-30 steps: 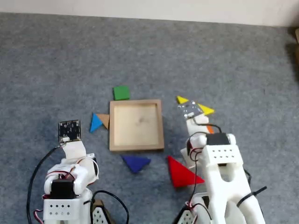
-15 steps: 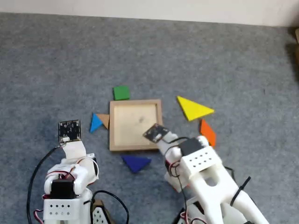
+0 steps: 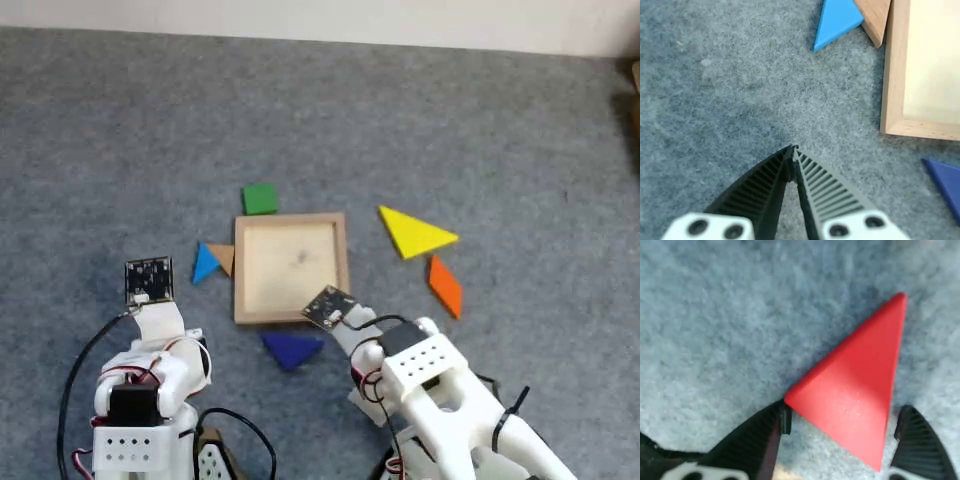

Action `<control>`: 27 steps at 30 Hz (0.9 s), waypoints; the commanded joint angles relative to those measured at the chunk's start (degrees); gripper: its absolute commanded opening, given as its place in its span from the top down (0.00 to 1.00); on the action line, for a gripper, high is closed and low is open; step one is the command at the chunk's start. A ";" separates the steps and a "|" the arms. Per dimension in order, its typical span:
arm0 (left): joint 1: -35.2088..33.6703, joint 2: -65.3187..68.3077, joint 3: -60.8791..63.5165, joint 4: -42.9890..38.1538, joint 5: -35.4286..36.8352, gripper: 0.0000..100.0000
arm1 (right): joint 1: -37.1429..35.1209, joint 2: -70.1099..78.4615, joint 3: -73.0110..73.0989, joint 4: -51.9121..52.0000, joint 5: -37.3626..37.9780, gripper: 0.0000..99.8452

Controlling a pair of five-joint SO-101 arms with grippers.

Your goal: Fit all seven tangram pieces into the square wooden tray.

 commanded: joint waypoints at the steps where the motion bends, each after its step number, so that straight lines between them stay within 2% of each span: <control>1: 1.01 -2.95 1.10 0.09 0.09 1.00 | -0.48 -1.19 -0.04 -4.88 -3.34 0.68; 7: 1.01 -2.95 1.10 0.09 0.09 1.00 | -0.48 -1.19 -0.31 -5.14 -3.96 0.68; 11: 1.01 -2.95 1.10 0.09 0.09 1.00 | -0.48 -1.19 -0.57 -4.79 -7.74 0.68; 20: 1.01 -2.95 1.10 0.09 0.09 1.00 | -0.48 -1.71 -0.66 -4.70 -8.26 0.68; 27: 1.01 -2.95 1.10 0.09 0.09 1.00 | -0.57 -1.71 -5.85 3.30 -8.09 0.68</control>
